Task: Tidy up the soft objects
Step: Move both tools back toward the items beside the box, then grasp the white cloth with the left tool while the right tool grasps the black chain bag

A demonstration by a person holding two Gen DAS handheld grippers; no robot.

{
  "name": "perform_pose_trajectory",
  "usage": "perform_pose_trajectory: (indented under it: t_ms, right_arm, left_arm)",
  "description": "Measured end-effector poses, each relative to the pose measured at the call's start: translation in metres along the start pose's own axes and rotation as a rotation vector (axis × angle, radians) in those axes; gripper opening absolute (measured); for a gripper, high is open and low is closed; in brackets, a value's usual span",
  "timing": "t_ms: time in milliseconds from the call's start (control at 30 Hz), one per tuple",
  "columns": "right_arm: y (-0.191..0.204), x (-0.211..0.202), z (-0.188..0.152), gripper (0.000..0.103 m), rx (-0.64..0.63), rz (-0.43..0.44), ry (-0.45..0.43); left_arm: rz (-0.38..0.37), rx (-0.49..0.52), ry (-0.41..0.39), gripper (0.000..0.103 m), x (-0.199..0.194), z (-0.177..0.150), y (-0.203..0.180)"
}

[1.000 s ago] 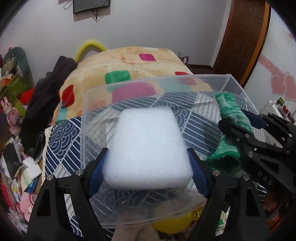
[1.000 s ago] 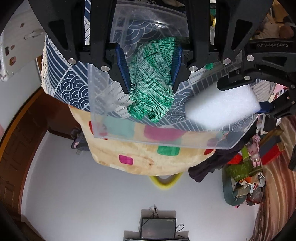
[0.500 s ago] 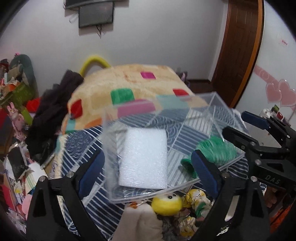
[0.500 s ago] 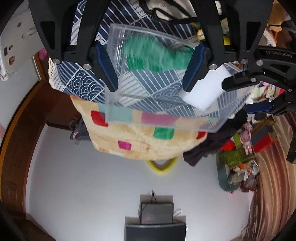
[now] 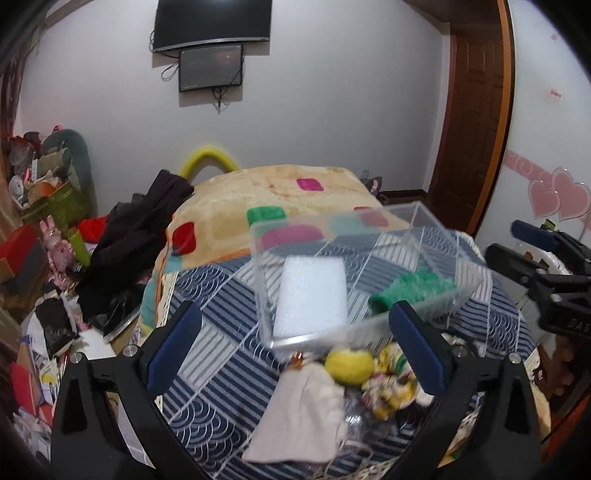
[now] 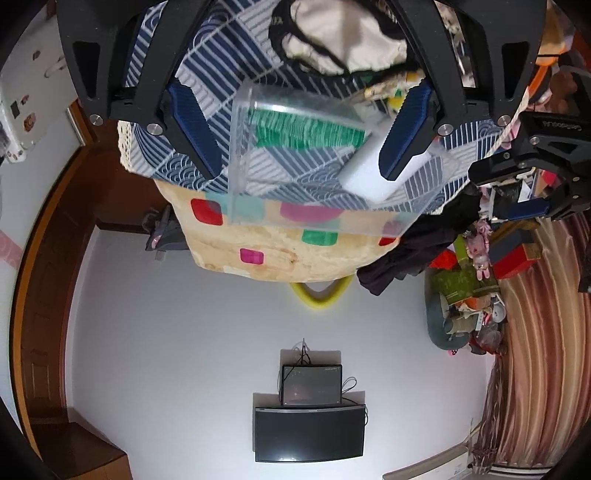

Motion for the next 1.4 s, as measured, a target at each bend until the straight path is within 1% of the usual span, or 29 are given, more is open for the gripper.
perform_pose_trajectory:
  t_ms: [33,100,133,267,367,433,500,633,767,833,867,900,933,967,1000,1033,1067,1100,1133,1167,1200,1300,1333,1400]
  right_arm:
    - [0.001,-0.001,-0.003,0.089,-0.002,-0.002,0.001]
    - [0.003,-0.002,-0.014,0.095,0.001,-0.001,0.011]
    - [0.005,-0.001,-0.021,0.096,0.003,0.003,0.02]
    - [0.011,0.005,-0.044,0.097,0.005,0.019,0.069]
    - [0.016,0.011,-0.067,0.098,0.009,0.026,0.12]
    - [0.018,0.016,-0.08,0.099,0.034,0.054,0.159]
    - [0.021,0.02,-0.092,0.102,0.068,0.103,0.194]
    - [0.028,0.024,-0.105,0.103,0.071,0.128,0.231]
    - [0.033,0.027,-0.118,0.103,0.043,0.133,0.267]
    - [0.034,0.031,-0.12,0.103,0.032,0.13,0.282]
    - [0.034,0.032,-0.121,0.103,0.029,0.124,0.286]
    - [0.033,0.033,-0.123,0.103,0.026,0.118,0.291]
    - [0.032,0.035,-0.123,0.103,0.024,0.11,0.293]
    - [0.03,0.035,-0.122,0.103,0.024,0.101,0.288]
    - [0.028,0.035,-0.122,0.099,0.026,0.091,0.28]
    - [0.026,0.034,-0.121,0.096,0.032,0.089,0.274]
    - [0.024,0.033,-0.121,0.088,0.038,0.093,0.27]
    - [0.023,0.031,-0.121,0.079,0.041,0.097,0.263]
    - [0.023,0.03,-0.121,0.073,0.036,0.097,0.26]
    - [0.024,0.029,-0.121,0.06,0.029,0.1,0.258]
    - [0.026,0.028,-0.121,0.053,0.021,0.108,0.256]
    - [0.031,0.028,-0.122,0.043,0.005,0.128,0.261]
    - [0.031,0.029,-0.122,0.042,0.001,0.127,0.26]
    - [0.031,0.026,-0.119,0.037,0.001,0.128,0.248]
  left_arm:
    - [0.003,-0.002,0.006,0.103,0.001,-0.007,0.001]
    - [0.001,-0.005,0.022,0.103,0.006,-0.018,0.002]
    - [-0.004,-0.007,0.036,0.103,0.008,-0.025,0.003]
    - [-0.018,-0.015,0.102,0.103,0.018,-0.053,0.006]
    - [-0.023,-0.043,0.152,0.103,0.025,-0.074,0.011]
    - [-0.03,-0.069,0.183,0.103,0.03,-0.087,0.015]
    - [-0.04,-0.084,0.204,0.103,0.033,-0.097,0.016]
    - [-0.05,-0.085,0.215,0.103,0.039,-0.106,0.013]
    - [-0.059,-0.092,0.207,0.102,0.041,-0.103,0.011]
    - [-0.063,-0.087,0.193,0.098,0.041,-0.1,0.01]
    - [-0.069,-0.081,0.191,0.091,0.041,-0.099,0.009]
    - [-0.081,-0.078,0.193,0.087,0.042,-0.097,0.008]
    - [-0.091,-0.08,0.195,0.085,0.044,-0.097,0.007]
    - [-0.101,-0.086,0.199,0.08,0.045,-0.096,0.007]
    - [-0.113,-0.094,0.205,0.075,0.047,-0.095,0.007]
    - [-0.132,-0.106,0.211,0.072,0.049,-0.095,0.006]
    - [-0.143,-0.112,0.215,0.067,0.05,-0.095,0.006]
    - [-0.156,-0.122,0.219,0.063,0.051,-0.095,0.006]
    - [-0.166,-0.131,0.219,0.061,0.052,-0.095,0.006]
    - [-0.166,-0.133,0.216,0.058,0.051,-0.095,0.006]
    - [-0.163,-0.132,0.211,0.052,0.05,-0.095,0.007]
    - [-0.161,-0.129,0.198,0.041,0.044,-0.094,0.008]
    - [-0.162,-0.131,0.194,0.039,0.043,-0.094,0.008]
    - [-0.16,-0.133,0.187,0.034,0.039,-0.094,0.009]
Point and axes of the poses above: each gripper's, at about its wrist camera, not at the fingertips, and x roughly the way its jaws point, y to its left, z to its top, the point moved 6 cm from there along x, roughly the way its jaws point, and after that the axes turned 1 degree about y, right-handed, at the moved point
